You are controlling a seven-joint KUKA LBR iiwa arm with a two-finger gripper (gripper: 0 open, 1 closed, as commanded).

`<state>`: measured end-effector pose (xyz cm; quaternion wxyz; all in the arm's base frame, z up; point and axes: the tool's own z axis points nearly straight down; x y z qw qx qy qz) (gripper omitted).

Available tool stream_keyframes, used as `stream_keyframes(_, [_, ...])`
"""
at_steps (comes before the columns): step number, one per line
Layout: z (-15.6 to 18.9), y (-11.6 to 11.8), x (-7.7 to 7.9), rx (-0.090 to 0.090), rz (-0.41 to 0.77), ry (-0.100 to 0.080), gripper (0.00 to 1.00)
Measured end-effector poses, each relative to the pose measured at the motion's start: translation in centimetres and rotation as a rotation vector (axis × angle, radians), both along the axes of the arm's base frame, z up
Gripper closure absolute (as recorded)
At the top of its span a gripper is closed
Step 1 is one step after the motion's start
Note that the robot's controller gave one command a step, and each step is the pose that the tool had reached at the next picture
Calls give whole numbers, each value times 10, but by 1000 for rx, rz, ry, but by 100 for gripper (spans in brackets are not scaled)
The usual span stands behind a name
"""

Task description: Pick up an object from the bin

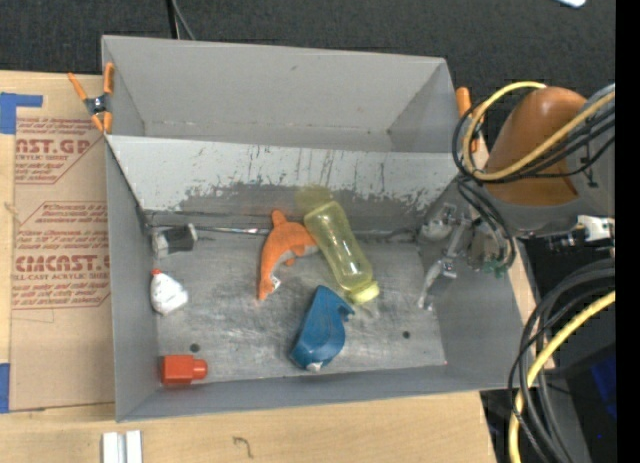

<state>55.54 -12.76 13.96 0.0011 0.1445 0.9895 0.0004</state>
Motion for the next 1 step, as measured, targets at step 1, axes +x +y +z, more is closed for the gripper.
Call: stream_keyframes(1, [4,-6,-2,-1,-27,0,0])
